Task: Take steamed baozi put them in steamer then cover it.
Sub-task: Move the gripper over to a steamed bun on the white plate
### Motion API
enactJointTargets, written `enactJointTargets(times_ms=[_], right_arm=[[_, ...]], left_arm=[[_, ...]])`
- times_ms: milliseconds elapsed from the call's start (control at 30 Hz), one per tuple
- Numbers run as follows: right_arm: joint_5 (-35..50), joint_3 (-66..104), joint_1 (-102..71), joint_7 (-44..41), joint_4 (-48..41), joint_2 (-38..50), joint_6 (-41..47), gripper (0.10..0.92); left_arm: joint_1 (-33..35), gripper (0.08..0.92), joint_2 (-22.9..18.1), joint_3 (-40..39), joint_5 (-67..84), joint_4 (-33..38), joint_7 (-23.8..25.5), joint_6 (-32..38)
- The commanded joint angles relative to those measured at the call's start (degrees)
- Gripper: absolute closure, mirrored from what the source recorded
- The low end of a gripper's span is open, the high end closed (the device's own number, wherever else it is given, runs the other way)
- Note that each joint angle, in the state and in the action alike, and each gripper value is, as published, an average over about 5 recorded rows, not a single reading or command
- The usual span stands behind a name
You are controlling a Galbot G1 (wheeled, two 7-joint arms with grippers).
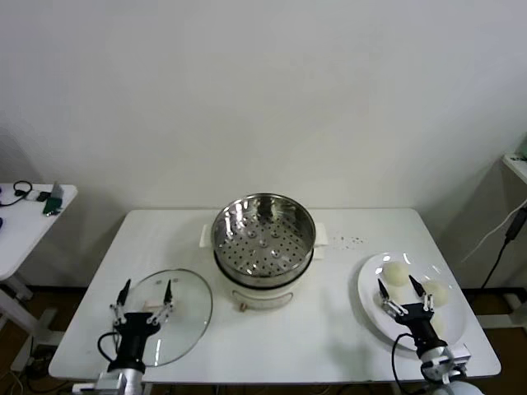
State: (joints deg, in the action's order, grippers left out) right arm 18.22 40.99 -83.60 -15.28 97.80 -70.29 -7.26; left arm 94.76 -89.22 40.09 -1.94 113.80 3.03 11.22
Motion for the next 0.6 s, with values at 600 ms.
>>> enactJointTargets(times_ms=[600], right_arm=[[-25.29,-26.31,41.13,-48.20,-19.56,46.49,12.78,0.203]], left_arm=[[1.52,0.177,2.07,-0.65,-0.13,0.38,-1.99,1.37]])
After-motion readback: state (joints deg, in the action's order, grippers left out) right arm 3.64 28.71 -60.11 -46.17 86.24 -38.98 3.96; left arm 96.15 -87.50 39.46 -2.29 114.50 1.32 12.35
